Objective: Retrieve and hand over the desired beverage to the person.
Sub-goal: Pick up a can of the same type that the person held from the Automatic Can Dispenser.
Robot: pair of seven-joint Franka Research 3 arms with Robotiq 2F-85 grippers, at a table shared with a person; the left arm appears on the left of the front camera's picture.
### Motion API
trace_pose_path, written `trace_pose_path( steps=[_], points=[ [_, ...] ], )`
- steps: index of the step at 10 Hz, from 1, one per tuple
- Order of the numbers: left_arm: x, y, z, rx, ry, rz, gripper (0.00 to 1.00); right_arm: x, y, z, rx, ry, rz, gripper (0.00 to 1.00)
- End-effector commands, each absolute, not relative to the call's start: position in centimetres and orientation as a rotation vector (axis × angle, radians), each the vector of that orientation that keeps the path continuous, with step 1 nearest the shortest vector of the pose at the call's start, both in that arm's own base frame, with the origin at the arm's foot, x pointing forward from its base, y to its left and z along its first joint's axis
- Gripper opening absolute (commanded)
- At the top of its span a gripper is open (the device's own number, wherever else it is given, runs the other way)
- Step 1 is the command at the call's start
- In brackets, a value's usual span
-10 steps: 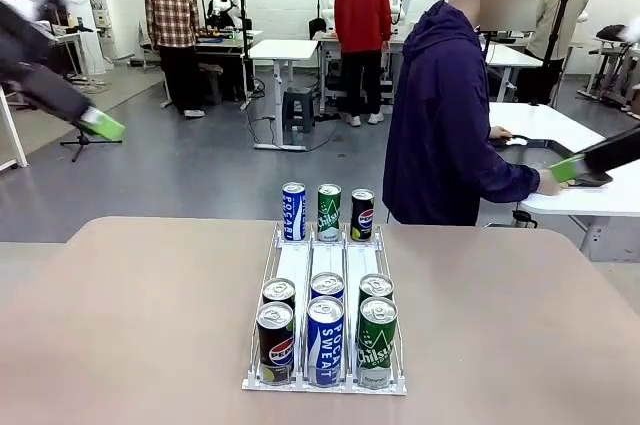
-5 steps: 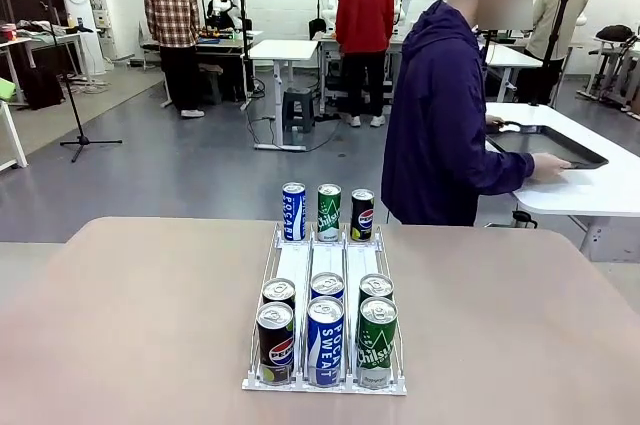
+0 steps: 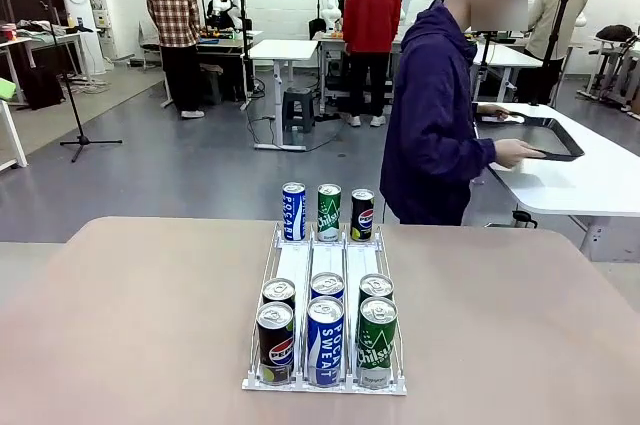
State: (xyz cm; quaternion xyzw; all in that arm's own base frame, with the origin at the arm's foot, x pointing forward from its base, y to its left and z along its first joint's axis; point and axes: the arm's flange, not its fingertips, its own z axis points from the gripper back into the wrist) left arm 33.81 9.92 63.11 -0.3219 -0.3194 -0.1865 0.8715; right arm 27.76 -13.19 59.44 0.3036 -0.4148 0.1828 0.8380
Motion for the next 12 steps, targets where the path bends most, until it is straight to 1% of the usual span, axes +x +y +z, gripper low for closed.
trace_pose_path(
  steps=[1,12],
  points=[
    [33.78,10.18,63.20,-0.680,-0.680,-0.412,1.00,28.05,-13.14,59.44,0.660,-0.881,0.405,1.00],
    [33.78,10.18,63.20,-0.680,-0.680,-0.412,1.00,28.05,-13.14,59.44,0.660,-0.881,0.405,1.00]
  ],
)
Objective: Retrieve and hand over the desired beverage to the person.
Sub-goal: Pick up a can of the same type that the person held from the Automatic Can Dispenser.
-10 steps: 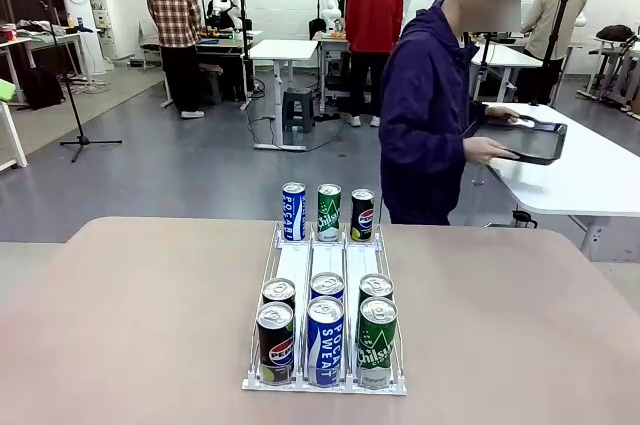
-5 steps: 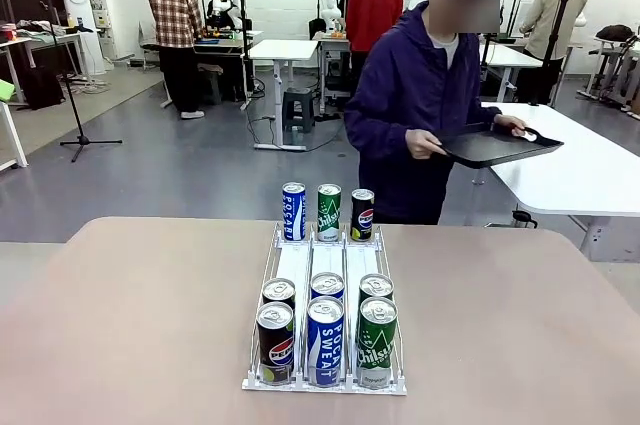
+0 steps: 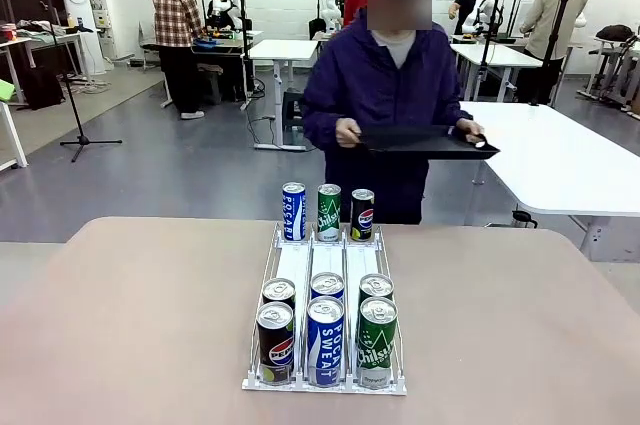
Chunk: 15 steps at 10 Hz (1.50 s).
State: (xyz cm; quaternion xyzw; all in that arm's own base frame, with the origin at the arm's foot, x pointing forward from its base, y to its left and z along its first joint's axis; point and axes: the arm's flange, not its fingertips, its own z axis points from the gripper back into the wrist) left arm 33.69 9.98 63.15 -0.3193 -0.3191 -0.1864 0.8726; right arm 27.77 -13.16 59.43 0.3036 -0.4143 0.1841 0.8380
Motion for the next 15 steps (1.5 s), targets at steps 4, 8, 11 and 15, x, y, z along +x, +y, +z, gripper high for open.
trace_pose_path(
  steps=[4,8,11,15],
  points=[
    [33.78,10.18,63.20,-0.680,-0.680,-0.412,1.00,28.05,-13.14,59.44,0.660,-0.881,0.405,1.00],
    [33.78,10.18,63.20,-0.680,-0.680,-0.412,1.00,28.05,-13.14,59.44,0.660,-0.881,0.405,1.00],
    [33.78,10.18,63.20,-0.680,-0.680,-0.412,1.00,28.05,-13.14,59.44,0.660,-0.881,0.405,1.00],
    [33.78,10.18,63.20,-0.680,-0.680,-0.412,1.00,28.05,-13.14,59.44,0.660,-0.881,0.405,1.00]
  ],
)
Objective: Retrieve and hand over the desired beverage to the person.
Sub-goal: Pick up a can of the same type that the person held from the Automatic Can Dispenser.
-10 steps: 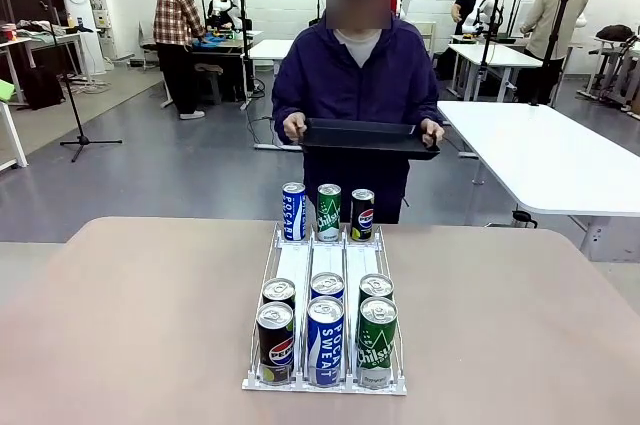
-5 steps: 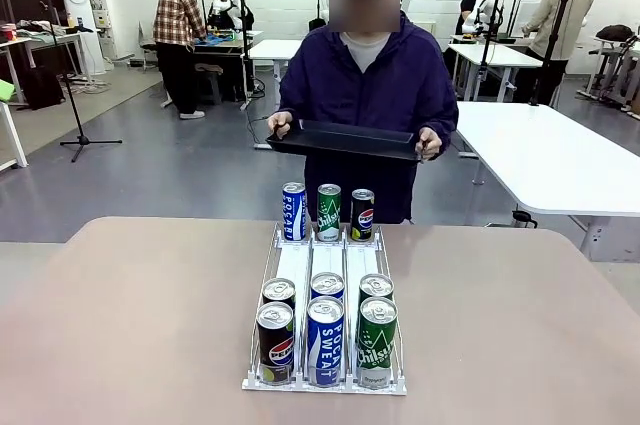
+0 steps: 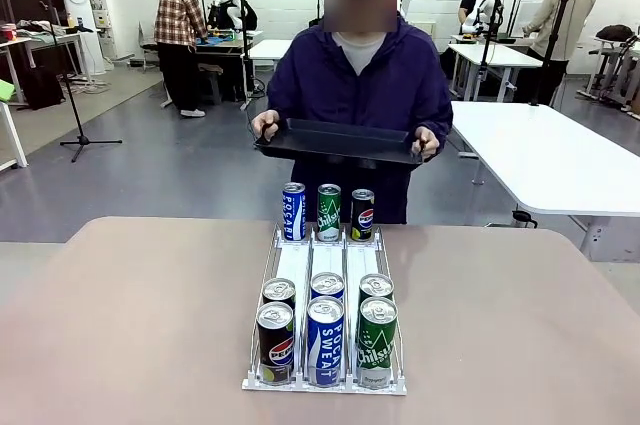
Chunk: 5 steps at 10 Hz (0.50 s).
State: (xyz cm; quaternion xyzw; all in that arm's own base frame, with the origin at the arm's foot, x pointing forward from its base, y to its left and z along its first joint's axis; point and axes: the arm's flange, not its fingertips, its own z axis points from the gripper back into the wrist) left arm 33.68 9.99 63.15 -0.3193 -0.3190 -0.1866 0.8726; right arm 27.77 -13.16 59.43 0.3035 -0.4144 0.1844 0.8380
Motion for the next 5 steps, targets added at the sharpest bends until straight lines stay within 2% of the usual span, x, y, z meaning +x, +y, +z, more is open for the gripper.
trace_pose_path(
  steps=[1,3,5],
  points=[
    [33.8,10.2,63.2,-0.680,-0.680,-0.412,1.00,28.1,-13.1,59.4,0.660,-0.881,0.405,1.00],
    [33.7,10.0,63.1,-0.667,-0.667,-0.390,1.00,28.1,-13.1,59.4,0.660,-0.881,0.405,1.00],
    [35.1,10.1,64.5,-0.409,-0.975,-0.600,1.00,28.1,-13.1,59.4,0.660,-0.881,0.405,1.00]
  ],
)
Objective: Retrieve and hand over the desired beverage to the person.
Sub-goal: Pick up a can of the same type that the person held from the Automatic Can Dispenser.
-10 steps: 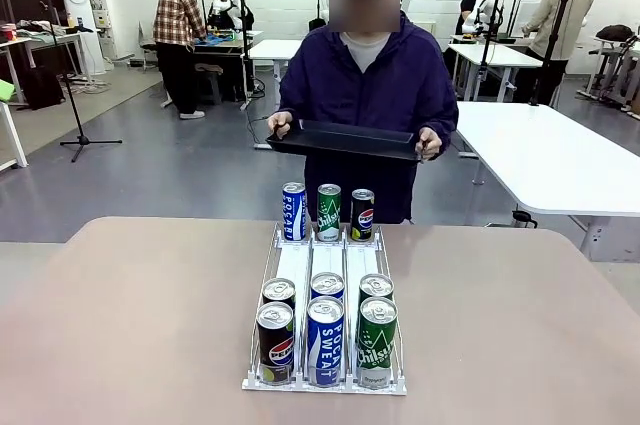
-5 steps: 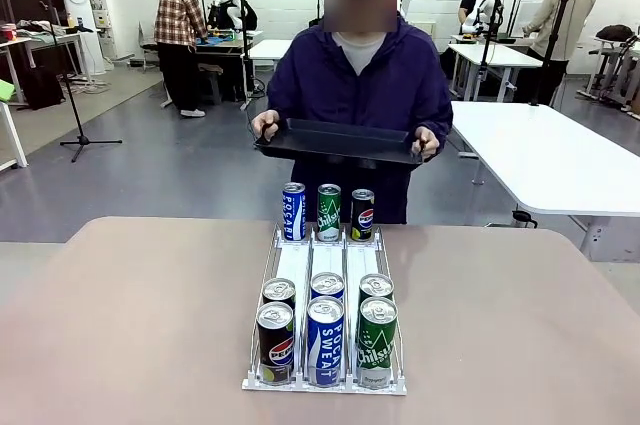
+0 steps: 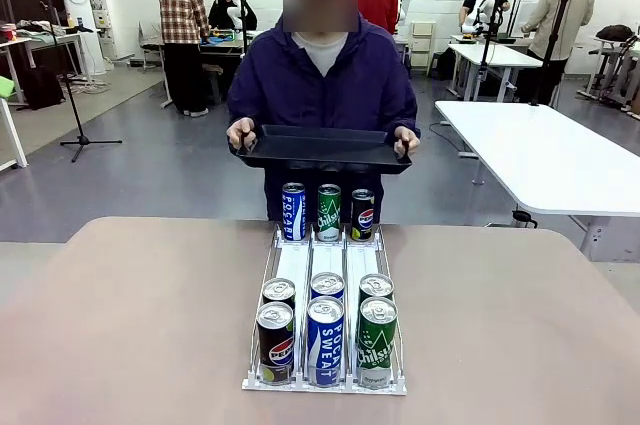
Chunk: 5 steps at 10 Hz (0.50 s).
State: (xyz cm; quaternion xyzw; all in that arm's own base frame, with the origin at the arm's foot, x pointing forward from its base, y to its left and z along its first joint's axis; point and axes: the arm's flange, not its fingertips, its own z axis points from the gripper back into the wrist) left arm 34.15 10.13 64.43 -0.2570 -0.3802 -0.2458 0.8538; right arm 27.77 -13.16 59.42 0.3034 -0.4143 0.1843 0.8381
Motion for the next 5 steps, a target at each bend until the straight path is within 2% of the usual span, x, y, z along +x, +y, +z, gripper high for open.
trace_pose_path(
  steps=[1,3,4,5],
  points=[
    [36.2,10.5,65.1,-0.372,-1.024,-0.591,1.00,28.1,-13.1,59.4,0.660,-0.881,0.405,1.00],
    [38.4,10.8,66.6,-0.367,-1.103,-0.507,1.00,28.1,-13.1,59.4,0.660,-0.881,0.405,1.00],
    [35.4,10.9,66.3,-0.381,-0.983,-0.577,1.00,28.1,-13.1,59.4,0.660,-0.881,0.405,1.00],
    [36.4,11.3,66.9,-0.351,-1.046,-0.536,1.00,28.1,-13.1,59.4,0.660,-0.881,0.405,1.00]
  ],
)
